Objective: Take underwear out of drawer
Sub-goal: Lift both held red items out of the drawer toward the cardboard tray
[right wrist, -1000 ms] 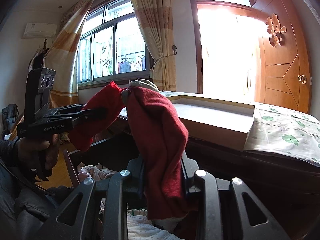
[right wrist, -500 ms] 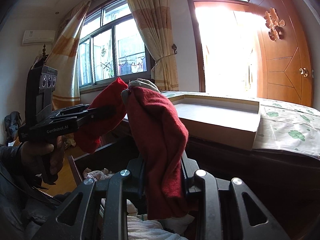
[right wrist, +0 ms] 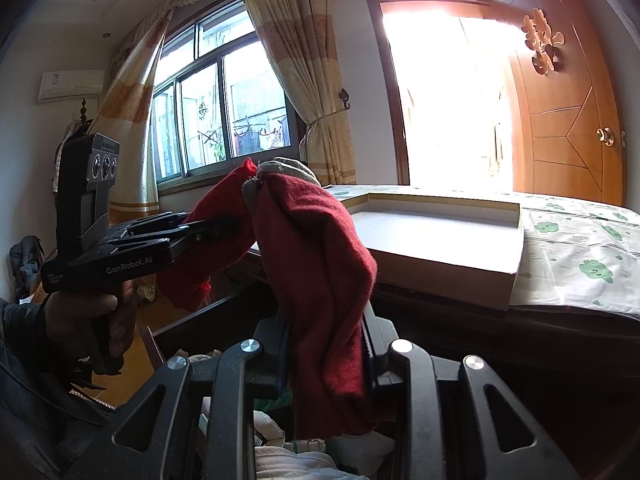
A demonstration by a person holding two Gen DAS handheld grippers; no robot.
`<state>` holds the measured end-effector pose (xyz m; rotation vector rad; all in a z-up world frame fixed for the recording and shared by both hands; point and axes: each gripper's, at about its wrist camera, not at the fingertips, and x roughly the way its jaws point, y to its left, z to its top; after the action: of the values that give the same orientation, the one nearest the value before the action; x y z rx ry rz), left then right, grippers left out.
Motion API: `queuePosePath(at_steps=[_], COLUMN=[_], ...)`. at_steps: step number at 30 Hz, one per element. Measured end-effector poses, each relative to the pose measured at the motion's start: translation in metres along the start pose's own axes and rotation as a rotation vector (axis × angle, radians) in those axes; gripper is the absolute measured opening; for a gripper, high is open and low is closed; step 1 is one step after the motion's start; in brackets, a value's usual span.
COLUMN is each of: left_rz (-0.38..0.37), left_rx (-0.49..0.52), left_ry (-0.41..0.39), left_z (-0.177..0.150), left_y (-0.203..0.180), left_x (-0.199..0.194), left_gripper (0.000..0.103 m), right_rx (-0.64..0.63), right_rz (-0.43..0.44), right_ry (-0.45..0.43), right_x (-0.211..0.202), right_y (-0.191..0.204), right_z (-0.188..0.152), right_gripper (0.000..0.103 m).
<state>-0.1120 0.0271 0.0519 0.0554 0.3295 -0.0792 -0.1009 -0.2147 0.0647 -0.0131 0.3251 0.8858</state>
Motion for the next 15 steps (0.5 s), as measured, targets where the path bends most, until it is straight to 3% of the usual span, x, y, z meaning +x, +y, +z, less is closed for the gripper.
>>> queuePosePath(at_steps=[15], left_rz=[0.012], left_rx=[-0.031], left_ry=[0.02], left_z=[0.021], left_y=[0.011], left_x=[0.011], left_gripper=[0.038], right_rx=[0.03], right_rz=[-0.001], right_ry=[-0.019], right_x=[-0.003], right_y=[-0.007], right_z=[0.022], right_gripper=[0.03])
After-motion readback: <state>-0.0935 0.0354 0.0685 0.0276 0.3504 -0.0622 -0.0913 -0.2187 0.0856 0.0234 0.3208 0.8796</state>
